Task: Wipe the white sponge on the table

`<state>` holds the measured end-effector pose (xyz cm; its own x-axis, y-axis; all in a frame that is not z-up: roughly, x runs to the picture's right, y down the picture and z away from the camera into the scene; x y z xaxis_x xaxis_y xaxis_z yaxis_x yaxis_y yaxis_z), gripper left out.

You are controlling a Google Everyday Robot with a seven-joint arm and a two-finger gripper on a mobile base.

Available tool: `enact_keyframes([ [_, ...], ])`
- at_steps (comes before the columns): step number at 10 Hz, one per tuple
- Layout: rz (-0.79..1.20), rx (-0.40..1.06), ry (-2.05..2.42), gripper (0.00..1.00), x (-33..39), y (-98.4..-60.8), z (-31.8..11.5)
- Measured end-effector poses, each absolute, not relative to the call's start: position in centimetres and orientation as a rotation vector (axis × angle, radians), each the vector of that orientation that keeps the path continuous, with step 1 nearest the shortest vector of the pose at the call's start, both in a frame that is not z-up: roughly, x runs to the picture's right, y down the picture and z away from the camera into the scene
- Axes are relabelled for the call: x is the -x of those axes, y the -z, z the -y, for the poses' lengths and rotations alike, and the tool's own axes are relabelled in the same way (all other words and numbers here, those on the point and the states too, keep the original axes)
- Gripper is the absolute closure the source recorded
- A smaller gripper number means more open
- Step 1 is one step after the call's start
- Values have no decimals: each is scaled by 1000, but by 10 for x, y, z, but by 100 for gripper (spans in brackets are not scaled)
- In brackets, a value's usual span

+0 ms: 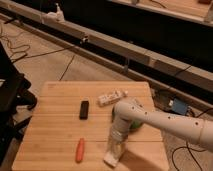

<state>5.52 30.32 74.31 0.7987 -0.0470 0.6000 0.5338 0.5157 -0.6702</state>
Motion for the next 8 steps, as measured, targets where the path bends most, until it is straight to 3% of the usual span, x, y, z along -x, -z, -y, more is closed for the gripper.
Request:
enact_keyframes([
  [8,640,912,474,100,-25,-782,-260],
])
